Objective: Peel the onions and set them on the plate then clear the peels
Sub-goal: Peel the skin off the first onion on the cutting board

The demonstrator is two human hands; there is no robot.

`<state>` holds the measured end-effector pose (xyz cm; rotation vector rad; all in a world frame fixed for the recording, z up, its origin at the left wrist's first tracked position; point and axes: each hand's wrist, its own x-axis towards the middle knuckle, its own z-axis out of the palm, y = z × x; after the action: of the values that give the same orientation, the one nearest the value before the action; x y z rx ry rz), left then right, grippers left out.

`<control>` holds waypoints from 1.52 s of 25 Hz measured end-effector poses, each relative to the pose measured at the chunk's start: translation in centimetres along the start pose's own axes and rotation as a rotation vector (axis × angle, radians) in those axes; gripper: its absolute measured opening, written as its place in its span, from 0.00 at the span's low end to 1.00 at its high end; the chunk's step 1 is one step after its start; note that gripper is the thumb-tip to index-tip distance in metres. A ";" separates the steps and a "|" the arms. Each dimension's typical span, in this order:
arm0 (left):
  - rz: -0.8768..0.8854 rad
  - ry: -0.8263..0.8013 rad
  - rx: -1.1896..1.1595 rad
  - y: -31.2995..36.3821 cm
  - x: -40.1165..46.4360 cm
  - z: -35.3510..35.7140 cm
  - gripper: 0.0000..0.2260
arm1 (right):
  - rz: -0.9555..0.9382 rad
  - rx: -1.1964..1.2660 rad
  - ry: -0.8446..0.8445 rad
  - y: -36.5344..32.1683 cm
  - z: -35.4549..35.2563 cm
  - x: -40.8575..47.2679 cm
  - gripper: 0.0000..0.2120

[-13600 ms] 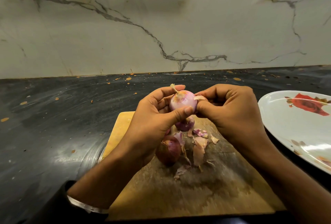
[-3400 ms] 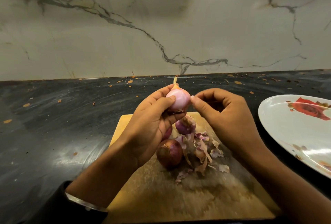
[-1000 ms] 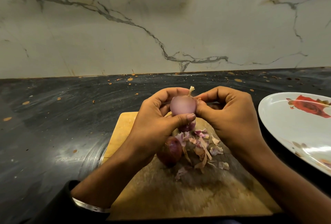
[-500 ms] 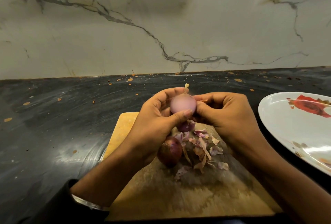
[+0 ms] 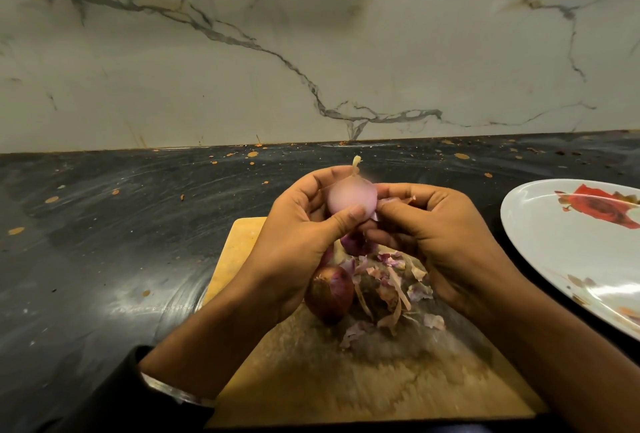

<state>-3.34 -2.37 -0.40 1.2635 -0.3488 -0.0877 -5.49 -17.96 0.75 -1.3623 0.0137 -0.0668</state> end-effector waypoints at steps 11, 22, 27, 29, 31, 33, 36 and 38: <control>-0.039 -0.012 -0.062 0.6 -0.2 0.2 0.24 | -0.142 -0.116 0.060 0.3 -0.2 -0.2 0.09; -0.110 0.078 -0.166 1.0 -0.1 0.2 0.18 | -0.192 -0.298 0.105 0.3 -0.3 0.2 0.12; -0.094 0.123 -0.143 1.0 0.1 0.0 0.19 | -0.281 -0.669 0.032 0.2 -0.2 0.0 0.12; -0.082 0.108 -0.118 1.0 0.1 -0.1 0.16 | -0.333 -0.713 0.019 0.4 -0.1 -0.3 0.13; -0.064 0.091 -0.107 1.0 0.1 -0.2 0.15 | -0.404 -0.647 0.075 0.4 -0.2 -0.2 0.11; -0.064 0.065 -0.101 1.1 0.0 -0.1 0.14 | -0.416 -0.477 0.109 0.3 -0.3 0.0 0.06; -0.081 -0.010 -0.090 0.9 -0.2 0.2 0.15 | -0.335 -0.282 0.027 0.1 -0.5 0.2 0.10; -0.076 -0.060 -0.061 0.8 -0.3 0.2 0.17 | -0.326 -0.262 0.014 0.1 -0.6 0.3 0.09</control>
<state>-3.84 -2.24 0.35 1.2159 -0.3472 -0.1996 -5.25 -18.57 0.52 -1.6157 -0.1939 -0.3591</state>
